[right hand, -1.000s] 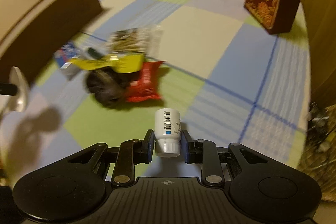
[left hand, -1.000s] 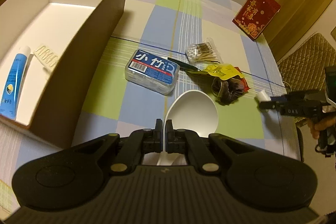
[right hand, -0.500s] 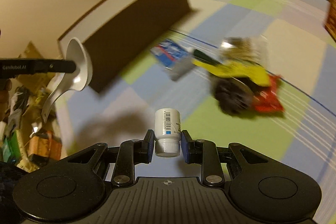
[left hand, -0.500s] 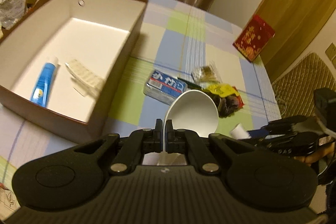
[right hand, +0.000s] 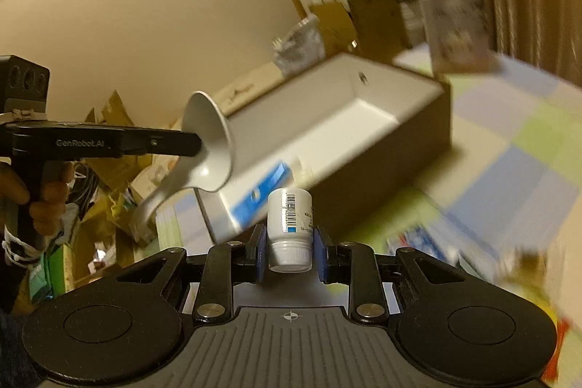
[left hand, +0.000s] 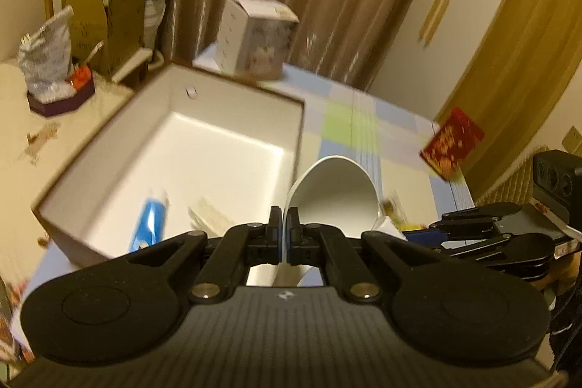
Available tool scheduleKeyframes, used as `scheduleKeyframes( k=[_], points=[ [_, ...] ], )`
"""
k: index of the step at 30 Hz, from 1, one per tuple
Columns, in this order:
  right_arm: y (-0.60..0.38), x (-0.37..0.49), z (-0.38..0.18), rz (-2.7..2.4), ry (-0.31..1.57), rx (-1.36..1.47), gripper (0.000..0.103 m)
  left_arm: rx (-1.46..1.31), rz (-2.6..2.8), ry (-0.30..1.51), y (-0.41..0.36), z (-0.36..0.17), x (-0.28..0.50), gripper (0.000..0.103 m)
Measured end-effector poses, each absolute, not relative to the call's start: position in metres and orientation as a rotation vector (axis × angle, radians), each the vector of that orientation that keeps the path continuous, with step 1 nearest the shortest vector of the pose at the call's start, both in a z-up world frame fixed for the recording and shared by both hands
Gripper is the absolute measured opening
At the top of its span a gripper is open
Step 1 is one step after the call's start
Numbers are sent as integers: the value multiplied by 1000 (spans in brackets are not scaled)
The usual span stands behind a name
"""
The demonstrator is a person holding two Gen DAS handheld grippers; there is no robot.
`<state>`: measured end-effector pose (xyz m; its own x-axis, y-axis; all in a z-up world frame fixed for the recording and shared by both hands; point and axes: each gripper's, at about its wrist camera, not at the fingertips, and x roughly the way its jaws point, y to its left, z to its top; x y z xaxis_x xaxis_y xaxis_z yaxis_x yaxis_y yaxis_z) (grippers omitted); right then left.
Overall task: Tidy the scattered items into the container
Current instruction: 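Carry spoon and bottle into the box and open both tools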
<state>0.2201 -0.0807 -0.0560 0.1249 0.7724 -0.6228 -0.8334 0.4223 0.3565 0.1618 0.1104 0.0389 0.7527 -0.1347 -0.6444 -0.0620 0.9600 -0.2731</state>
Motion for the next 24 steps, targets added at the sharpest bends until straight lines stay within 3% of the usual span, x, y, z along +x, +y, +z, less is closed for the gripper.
scheduleKeyframes(
  k=[11,24],
  points=[
    [6,260,-31,1131,767,-70,29,-258,-8,617,171,63,213,0],
    [51,309,-53,1024,817,-115,29,-308,19,639,202,42,277,0]
  ],
)
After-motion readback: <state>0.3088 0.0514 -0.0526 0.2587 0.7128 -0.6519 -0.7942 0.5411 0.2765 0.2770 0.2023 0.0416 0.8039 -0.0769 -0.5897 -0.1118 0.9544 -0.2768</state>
